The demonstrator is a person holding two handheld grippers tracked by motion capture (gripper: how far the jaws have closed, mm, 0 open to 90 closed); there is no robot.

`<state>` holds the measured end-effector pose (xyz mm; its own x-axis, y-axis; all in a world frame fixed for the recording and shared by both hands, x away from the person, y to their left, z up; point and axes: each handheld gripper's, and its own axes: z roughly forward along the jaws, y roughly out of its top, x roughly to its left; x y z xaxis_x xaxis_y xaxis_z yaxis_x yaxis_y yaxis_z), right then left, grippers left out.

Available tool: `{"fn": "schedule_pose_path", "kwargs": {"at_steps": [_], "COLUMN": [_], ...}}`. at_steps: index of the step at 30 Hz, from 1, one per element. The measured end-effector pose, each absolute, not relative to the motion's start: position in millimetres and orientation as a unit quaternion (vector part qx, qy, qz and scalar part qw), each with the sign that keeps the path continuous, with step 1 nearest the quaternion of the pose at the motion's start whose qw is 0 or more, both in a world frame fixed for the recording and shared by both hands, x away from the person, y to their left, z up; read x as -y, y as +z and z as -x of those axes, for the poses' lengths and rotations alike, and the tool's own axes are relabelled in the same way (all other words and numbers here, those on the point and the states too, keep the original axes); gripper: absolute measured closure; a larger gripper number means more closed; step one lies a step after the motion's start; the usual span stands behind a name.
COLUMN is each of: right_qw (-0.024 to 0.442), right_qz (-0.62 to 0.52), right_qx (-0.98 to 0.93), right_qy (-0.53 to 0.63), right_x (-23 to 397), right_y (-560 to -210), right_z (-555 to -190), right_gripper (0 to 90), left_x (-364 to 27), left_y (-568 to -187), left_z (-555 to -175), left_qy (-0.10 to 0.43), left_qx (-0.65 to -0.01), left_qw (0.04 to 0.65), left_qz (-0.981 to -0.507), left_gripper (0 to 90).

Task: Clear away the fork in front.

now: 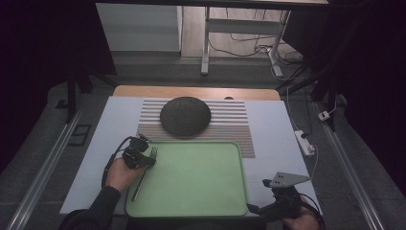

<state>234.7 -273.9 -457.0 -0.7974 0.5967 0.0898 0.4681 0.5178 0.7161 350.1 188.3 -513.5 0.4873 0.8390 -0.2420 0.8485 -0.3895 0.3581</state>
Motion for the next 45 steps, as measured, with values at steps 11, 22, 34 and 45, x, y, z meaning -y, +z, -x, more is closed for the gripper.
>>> {"fn": "schedule_pose_path", "kwargs": {"at_steps": [11, 22, 34, 45], "right_qw": [0.081, 0.080, 0.079, 0.078], "right_qz": [-0.307, -0.307, -0.308, -0.310], "right_qx": [-0.866, -0.866, -0.865, -0.865], "right_qy": [0.386, 0.387, 0.387, 0.386], "right_x": [274.0, 274.1, 274.2, 274.2], "right_y": [-457.3, -457.2, -457.1, -457.4], "right_z": [-234.9, -234.8, -234.9, -235.4], "right_gripper": [0.0, 0.0, 0.0, 0.0], "left_x": [-195.4, -197.2, -198.7, -211.7], "left_y": [-513.8, -506.2, -488.2, -473.3], "left_z": [-350.4, -345.9, -326.8, -291.2], "left_qy": [-0.004, 0.006, 0.034, 0.037], "left_qx": [-0.524, -0.511, -0.468, -0.448], "left_qw": [0.221, 0.247, 0.290, 0.338], "left_qz": [-0.822, -0.823, -0.834, -0.827], "left_gripper": [88.4, 77.7, 48.3, 21.9]}}
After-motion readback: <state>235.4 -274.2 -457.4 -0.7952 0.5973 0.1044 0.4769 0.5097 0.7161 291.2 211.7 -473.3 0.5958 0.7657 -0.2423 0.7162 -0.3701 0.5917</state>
